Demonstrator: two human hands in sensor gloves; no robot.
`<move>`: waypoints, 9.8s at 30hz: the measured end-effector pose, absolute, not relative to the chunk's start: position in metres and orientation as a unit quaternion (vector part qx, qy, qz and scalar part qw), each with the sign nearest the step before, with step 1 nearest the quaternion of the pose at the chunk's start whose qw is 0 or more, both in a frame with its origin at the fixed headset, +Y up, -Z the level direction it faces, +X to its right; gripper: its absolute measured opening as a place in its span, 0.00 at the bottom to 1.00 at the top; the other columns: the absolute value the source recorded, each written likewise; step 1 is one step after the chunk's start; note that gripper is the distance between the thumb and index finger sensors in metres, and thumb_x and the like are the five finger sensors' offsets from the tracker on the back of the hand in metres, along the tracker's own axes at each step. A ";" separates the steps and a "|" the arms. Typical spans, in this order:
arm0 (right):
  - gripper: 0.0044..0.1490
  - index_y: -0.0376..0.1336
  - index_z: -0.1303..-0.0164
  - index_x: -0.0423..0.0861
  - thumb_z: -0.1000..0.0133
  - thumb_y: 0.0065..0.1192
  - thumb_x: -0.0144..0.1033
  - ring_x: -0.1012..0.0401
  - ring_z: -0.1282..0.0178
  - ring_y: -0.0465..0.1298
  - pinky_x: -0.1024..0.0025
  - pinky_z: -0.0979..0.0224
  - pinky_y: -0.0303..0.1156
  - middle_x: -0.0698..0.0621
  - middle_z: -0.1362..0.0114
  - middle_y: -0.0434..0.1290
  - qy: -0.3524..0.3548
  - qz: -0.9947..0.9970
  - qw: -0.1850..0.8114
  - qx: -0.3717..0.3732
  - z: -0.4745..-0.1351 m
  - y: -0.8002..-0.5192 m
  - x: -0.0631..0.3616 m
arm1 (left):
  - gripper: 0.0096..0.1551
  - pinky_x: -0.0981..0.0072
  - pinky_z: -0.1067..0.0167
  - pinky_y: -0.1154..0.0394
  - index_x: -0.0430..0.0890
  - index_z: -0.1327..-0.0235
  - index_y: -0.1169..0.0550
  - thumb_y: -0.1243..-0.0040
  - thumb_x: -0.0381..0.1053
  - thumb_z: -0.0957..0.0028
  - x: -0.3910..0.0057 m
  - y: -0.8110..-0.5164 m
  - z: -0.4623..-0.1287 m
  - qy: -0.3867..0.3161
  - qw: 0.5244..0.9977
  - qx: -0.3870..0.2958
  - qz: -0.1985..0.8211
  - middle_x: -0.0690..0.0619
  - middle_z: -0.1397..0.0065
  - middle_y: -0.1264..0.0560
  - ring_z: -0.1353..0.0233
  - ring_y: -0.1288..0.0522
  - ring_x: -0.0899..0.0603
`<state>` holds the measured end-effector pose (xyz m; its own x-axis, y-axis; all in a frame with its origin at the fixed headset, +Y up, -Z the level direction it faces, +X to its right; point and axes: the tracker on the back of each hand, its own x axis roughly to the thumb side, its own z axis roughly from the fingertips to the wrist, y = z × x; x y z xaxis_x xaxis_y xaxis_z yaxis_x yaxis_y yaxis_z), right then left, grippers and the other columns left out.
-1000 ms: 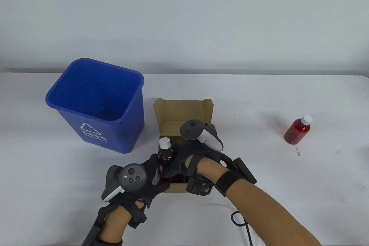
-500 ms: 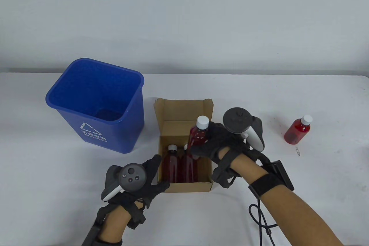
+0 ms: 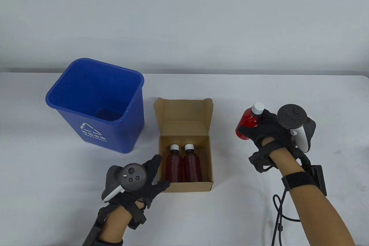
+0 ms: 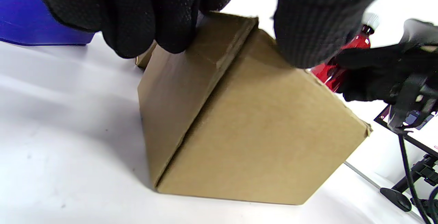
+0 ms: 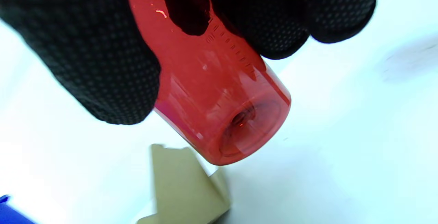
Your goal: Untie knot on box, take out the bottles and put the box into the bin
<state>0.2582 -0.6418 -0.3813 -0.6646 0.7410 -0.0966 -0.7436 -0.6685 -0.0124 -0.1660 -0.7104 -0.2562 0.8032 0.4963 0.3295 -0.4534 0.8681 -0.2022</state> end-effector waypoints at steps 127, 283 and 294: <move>0.61 0.46 0.28 0.37 0.56 0.79 0.55 0.58 0.50 0.73 0.67 0.48 0.73 0.39 0.26 0.50 0.524 0.838 0.150 0.024 -0.388 -0.748 -0.013 | 0.59 0.33 0.34 0.31 0.37 0.20 0.47 0.33 0.63 0.53 -0.167 -0.712 -0.262 -0.198 0.939 -0.082 0.269 0.34 0.25 0.34 0.30 0.28 0.23; 0.48 0.55 0.30 0.37 0.50 0.70 0.53 0.58 0.65 0.81 0.69 0.65 0.78 0.37 0.29 0.63 0.164 0.981 0.019 0.099 -0.331 -0.658 0.032 | 0.59 0.30 0.34 0.33 0.39 0.19 0.49 0.34 0.65 0.51 -0.167 -0.713 -0.258 -0.199 0.944 -0.088 0.249 0.35 0.23 0.35 0.28 0.30 0.23; 0.50 0.47 0.28 0.29 0.46 0.59 0.49 0.58 0.69 0.84 0.69 0.69 0.80 0.32 0.31 0.65 0.325 0.944 -0.052 0.018 -0.346 -0.704 0.006 | 0.59 0.30 0.34 0.33 0.38 0.19 0.49 0.34 0.64 0.51 -0.165 -0.713 -0.257 -0.209 0.943 -0.091 0.243 0.35 0.23 0.35 0.28 0.30 0.22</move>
<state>0.0061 -0.7036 -0.3462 -0.9939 -0.0867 0.0684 0.1104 -0.7834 0.6116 -0.1646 -0.7126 -0.2570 0.7945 0.4970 0.3490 -0.4212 0.8649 -0.2729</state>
